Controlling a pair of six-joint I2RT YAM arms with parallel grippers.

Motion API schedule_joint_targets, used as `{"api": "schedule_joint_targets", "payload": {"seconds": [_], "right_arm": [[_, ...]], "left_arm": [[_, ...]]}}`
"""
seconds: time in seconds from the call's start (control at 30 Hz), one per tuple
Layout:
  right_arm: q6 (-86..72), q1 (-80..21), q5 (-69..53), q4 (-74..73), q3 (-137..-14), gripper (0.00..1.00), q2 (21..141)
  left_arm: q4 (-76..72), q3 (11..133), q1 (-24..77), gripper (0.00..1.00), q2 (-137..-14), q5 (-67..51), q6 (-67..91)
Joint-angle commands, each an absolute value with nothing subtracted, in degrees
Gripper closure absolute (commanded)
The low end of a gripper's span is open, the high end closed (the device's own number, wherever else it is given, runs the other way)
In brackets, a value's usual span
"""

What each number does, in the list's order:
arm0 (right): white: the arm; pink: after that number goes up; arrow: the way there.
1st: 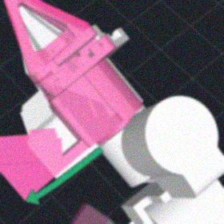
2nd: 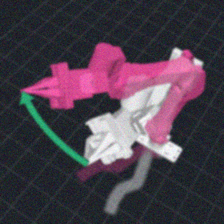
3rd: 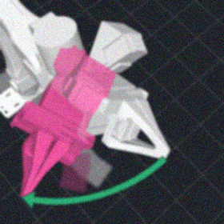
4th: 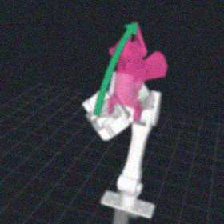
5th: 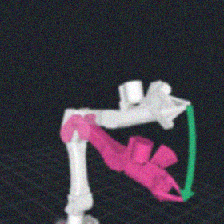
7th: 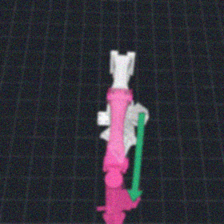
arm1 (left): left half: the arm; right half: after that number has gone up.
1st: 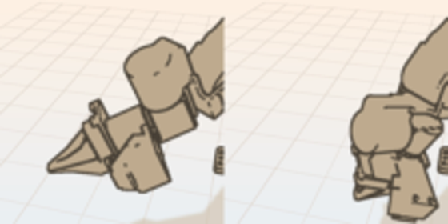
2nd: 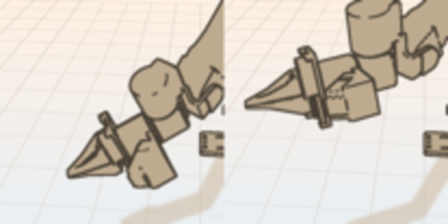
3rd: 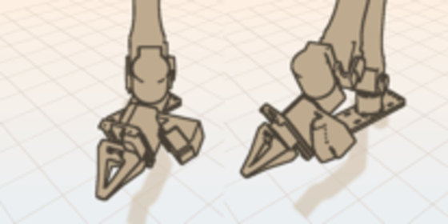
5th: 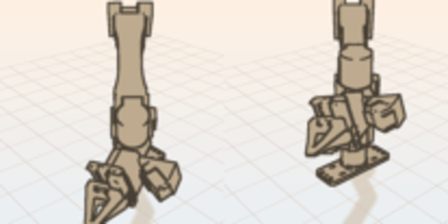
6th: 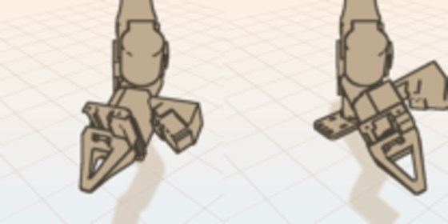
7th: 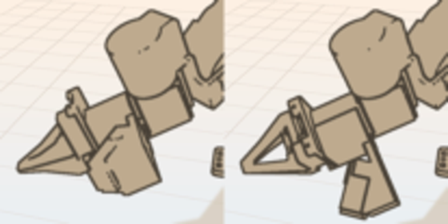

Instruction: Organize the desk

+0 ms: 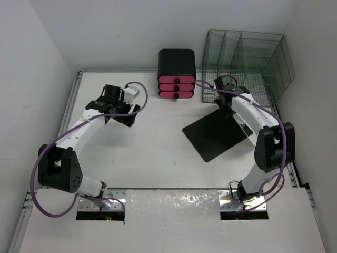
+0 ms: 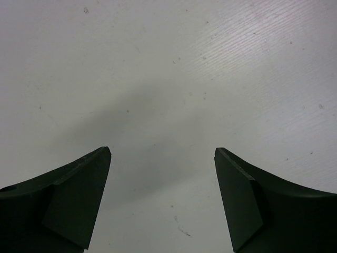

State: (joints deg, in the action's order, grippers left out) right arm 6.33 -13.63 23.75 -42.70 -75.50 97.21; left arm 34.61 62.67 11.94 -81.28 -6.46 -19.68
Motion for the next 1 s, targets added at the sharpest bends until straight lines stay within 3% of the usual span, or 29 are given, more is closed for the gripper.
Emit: {"api": "schedule_joint_targets", "payload": {"seconds": [0.0,0.23,0.57,0.77,0.97], "right_arm": [[5.63,-13.62,21.10,-42.27,-77.35,1.00,95.63],[4.31,-15.38,17.67,-42.99,-77.69,1.00,87.38],[0.36,-15.38,8.78,-21.47,-75.59,1.00,71.73],[0.35,-15.29,11.51,10.68,-67.16,1.00,69.08],[-1.42,-15.21,17.66,33.81,-71.17,1.00,78.38]], "left_arm": [[33.66,64.95,11.69,0.22,-79.63,-6.59,-20.30],[33.66,65.04,11.69,0.22,-80.07,-6.59,-20.39],[33.49,64.86,11.69,0.22,-79.54,-6.42,-20.57],[32.78,64.34,11.69,0.22,-79.19,-5.71,-20.39],[31.55,63.46,11.69,0.22,-77.79,-3.61,-20.30]]}}
